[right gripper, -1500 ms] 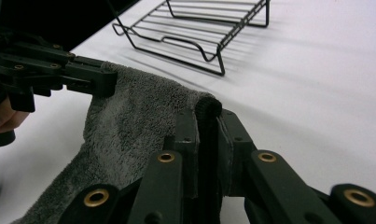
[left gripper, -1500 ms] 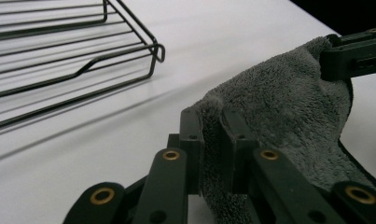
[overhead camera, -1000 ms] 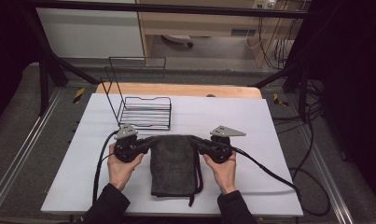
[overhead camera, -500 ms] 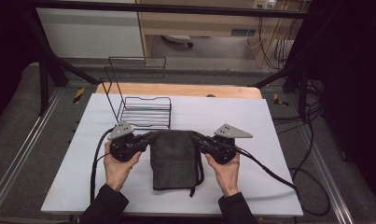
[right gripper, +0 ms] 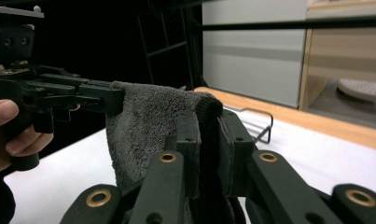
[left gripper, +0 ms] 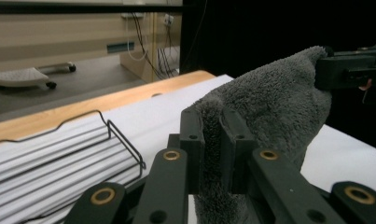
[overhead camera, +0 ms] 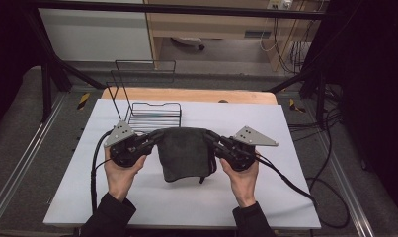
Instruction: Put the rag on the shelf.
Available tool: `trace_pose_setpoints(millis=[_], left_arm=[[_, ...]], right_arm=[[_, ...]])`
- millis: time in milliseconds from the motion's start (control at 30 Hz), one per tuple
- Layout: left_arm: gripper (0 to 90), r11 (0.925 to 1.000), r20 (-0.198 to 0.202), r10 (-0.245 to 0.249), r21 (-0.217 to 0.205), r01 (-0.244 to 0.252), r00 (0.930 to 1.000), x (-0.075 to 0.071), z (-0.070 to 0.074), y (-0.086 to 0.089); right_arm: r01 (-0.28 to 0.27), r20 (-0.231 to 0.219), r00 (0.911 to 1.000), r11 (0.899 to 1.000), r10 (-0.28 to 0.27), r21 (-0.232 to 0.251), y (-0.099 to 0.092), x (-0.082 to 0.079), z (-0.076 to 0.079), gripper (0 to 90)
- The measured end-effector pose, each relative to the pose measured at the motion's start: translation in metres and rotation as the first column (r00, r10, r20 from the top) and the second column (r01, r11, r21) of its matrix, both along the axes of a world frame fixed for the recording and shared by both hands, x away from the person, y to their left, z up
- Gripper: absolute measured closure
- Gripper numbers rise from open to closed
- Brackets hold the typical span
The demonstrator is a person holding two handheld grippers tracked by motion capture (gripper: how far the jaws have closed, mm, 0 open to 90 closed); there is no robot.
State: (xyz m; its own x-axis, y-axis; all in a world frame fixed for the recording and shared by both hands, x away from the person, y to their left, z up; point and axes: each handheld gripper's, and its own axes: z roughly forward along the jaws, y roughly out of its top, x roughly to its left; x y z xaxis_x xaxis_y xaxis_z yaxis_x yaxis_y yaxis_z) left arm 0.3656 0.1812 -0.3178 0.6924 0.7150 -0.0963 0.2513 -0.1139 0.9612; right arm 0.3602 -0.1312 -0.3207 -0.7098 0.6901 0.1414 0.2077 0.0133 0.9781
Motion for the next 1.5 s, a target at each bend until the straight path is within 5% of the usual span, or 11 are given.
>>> trace_pose_setpoints(millis=[933, 1500], left_arm=[[81.0, 0.9941, 0.145, 0.061, -0.098, -0.047, 0.9875, 0.001, 0.06, 0.02], [81.2, 0.9765, 0.201, 0.137, -0.192, -0.098, 0.9701, 0.011, 0.09, 0.043]], right_arm=[[0.026, 0.174, 0.984, 0.996, -0.04, 0.083, 0.024, 0.001, 0.054, 80.6], [0.03, 0.24, 0.9692, 0.993, -0.056, 0.111, 0.053, 0.019, 0.086, 80.6]])
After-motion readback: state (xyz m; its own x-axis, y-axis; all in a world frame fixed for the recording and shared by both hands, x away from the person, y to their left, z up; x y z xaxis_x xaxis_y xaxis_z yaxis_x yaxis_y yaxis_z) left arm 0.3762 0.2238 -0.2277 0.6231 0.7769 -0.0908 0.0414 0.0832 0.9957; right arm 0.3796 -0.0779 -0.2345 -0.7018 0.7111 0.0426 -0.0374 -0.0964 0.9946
